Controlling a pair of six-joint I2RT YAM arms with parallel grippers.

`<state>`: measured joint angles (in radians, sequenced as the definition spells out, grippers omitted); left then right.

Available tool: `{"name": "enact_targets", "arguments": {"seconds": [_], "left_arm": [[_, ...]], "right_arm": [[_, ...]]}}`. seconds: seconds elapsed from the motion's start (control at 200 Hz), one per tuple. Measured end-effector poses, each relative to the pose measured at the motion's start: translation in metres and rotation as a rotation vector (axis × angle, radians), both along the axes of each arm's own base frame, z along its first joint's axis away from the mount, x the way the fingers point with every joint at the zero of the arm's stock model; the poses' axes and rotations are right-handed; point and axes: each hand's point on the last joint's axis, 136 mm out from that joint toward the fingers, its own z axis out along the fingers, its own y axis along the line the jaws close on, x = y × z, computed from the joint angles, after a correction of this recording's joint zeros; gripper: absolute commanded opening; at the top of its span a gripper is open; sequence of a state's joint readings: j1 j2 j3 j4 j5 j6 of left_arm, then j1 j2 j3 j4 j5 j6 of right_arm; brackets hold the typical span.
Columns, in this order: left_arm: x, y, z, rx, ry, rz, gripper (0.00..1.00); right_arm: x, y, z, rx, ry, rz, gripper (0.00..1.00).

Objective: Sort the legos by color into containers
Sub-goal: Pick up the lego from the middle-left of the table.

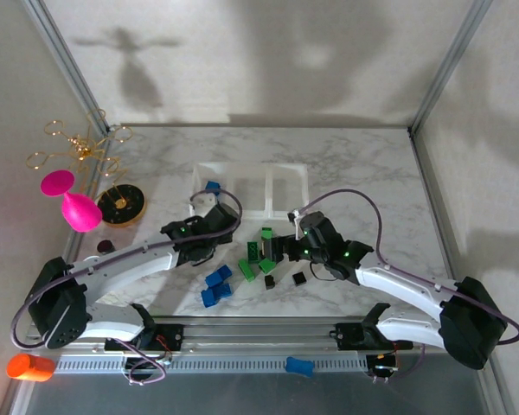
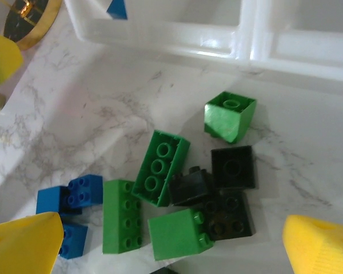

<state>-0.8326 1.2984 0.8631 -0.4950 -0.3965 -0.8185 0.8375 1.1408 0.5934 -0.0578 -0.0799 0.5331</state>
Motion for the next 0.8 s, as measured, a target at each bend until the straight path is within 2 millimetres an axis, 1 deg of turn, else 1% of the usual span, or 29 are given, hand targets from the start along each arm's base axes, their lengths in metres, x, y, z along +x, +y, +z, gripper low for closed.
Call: {"name": "enact_targets", "arguments": {"seconds": [0.085,0.195,0.265,0.365,0.486,0.581,0.656,0.736,0.801], "left_arm": [[-0.016,-0.005,-0.011,0.005,0.033,-0.019,0.51],[-0.033,-0.013,-0.018,0.006,0.058,-0.044,0.54],[-0.043,-0.02,-0.024,-0.002,0.076,-0.066,0.55],[-0.056,-0.022,-0.037,0.003,0.112,-0.083,0.56],[-0.065,-0.021,-0.05,0.026,0.15,-0.091,0.57],[-0.069,-0.02,-0.056,0.042,0.168,-0.082,0.58],[-0.072,-0.016,-0.061,0.054,0.181,-0.078,0.59],[-0.076,-0.012,-0.067,0.063,0.2,-0.074,0.62],[-0.08,-0.009,-0.072,0.072,0.216,-0.075,0.63]], "right_arm": [[-0.008,0.004,-0.005,-0.001,0.005,0.027,0.99],[-0.018,0.005,-0.013,-0.008,0.019,0.051,0.99],[-0.023,0.004,-0.019,-0.013,0.031,0.057,0.99],[-0.028,-0.001,-0.027,-0.017,0.045,0.049,0.99],[-0.029,-0.005,-0.029,-0.017,0.052,0.03,0.99],[-0.028,-0.006,-0.028,-0.011,0.054,0.018,0.99],[-0.028,-0.006,-0.028,-0.009,0.058,0.013,0.99],[-0.028,-0.006,-0.028,-0.007,0.06,0.01,0.99],[-0.027,-0.006,-0.028,-0.008,0.058,0.003,0.99]]}}
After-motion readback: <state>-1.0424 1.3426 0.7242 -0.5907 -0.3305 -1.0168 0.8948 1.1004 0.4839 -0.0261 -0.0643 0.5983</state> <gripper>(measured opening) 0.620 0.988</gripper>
